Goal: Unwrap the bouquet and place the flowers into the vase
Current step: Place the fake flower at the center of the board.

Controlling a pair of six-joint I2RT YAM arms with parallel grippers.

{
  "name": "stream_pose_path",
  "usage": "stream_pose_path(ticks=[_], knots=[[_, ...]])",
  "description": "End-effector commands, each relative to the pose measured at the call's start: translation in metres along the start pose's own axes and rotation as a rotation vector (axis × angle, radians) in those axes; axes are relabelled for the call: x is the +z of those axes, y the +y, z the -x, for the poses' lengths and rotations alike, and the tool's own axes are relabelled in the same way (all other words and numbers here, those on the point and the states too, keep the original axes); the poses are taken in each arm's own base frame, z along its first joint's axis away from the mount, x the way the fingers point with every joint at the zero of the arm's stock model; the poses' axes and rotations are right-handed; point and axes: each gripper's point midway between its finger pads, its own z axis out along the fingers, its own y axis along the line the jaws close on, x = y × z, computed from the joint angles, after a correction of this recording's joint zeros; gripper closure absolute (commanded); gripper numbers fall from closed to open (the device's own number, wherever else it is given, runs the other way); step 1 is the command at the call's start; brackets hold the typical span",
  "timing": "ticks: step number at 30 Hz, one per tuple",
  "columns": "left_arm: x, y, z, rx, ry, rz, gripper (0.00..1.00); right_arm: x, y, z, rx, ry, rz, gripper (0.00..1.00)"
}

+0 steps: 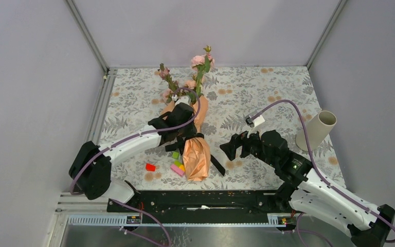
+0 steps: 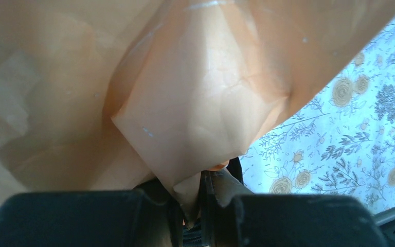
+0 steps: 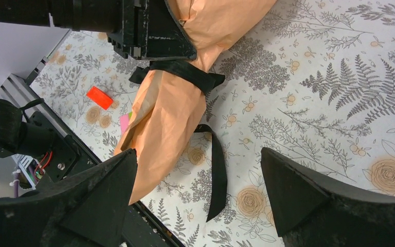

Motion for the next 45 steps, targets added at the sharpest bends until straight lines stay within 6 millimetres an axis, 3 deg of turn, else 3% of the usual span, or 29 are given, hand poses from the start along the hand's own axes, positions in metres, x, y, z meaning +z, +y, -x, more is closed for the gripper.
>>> stream_pose_path(ticks=[1,11,15,17,20,26,35,40,45], knots=[[0.008,-0.018,0.03,-0.073,-0.106,-0.01,1.0,-0.001,-0.002,-0.002,0.018,-0.011,-0.011,0.05],[0.04,-0.015,0.002,-0.07,-0.026,0.022,0.99,-0.002,-0.006,-0.014,0.046,0.011,-0.025,0.05],[0.044,-0.017,-0.001,-0.08,-0.01,0.012,0.75,-0.004,-0.011,-0.019,0.047,0.029,-0.05,0.05],[0.041,-0.019,0.002,-0.084,-0.023,0.001,0.57,-0.007,-0.013,-0.022,0.048,0.039,-0.056,0.05],[0.03,-0.027,0.009,-0.084,-0.049,-0.044,0.35,-0.01,-0.015,-0.025,0.049,0.051,-0.063,0.05],[0.002,-0.038,0.024,-0.05,-0.091,-0.12,0.16,-0.012,-0.017,-0.028,0.051,0.068,-0.076,0.05],[-0.046,-0.036,0.025,0.083,-0.05,-0.206,0.07,-0.008,-0.007,-0.026,0.061,0.105,-0.045,0.07],[-0.077,-0.01,0.03,0.103,0.012,-0.253,0.06,0.0,0.003,-0.032,0.087,0.152,-0.003,0.1],[-0.115,0.013,0.056,0.075,-0.021,-0.313,0.04,0.02,0.016,-0.052,0.194,0.23,0.037,0.15]])
